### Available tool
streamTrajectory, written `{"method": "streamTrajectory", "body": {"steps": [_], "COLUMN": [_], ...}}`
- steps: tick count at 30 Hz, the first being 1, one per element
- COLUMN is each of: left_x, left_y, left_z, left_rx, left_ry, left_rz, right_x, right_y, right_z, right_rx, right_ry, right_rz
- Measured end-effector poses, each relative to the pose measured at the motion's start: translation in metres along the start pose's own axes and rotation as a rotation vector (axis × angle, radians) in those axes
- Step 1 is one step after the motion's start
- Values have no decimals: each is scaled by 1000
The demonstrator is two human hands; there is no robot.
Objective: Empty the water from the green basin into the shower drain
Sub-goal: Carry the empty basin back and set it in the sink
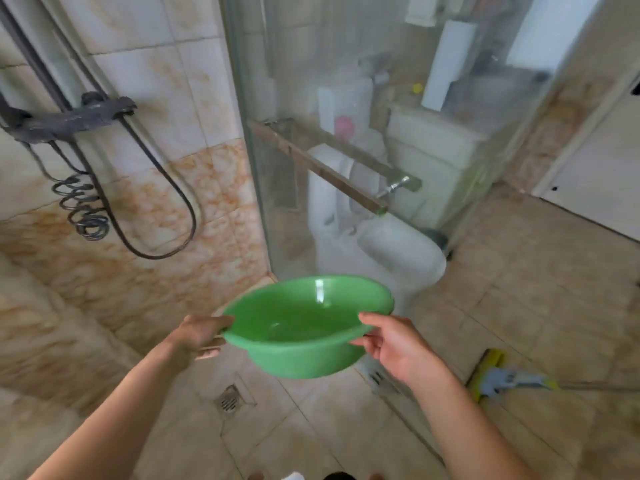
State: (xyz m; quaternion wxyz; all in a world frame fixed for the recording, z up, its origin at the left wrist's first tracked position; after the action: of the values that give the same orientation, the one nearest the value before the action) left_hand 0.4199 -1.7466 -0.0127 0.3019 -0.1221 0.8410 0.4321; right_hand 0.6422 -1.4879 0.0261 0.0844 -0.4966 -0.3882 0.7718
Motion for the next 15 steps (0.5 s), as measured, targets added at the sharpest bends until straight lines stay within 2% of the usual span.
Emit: {"method": "streamTrajectory", "body": {"steps": [3,7,15], "left_x": [-19,-48,-86], "left_y": [-1,-4,22], "left_z": [61,134,250], "left_rx": [26,148,248], "left_ry": [-144,-277,-405], "left_rz": [-105,-160,-107], "right_x": [13,20,1], "right_y": [4,14,5], "right_z": [-69,-153,-261], "right_rx": [121,230,430], "right_ry": [84,135,285], "right_rz": [122,181,102]}}
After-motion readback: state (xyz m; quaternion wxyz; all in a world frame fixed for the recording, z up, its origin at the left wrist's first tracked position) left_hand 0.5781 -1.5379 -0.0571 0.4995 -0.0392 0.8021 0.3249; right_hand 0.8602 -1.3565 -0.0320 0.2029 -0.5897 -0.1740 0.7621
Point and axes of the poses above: each hand's wrist, its own x-axis towards the middle knuckle, its own z-axis out of the palm, y = z × x, the point moved 3 cm from there along x, towards the middle knuckle, and after that the axes turned 7 degrees about y, right-handed, at the moved point
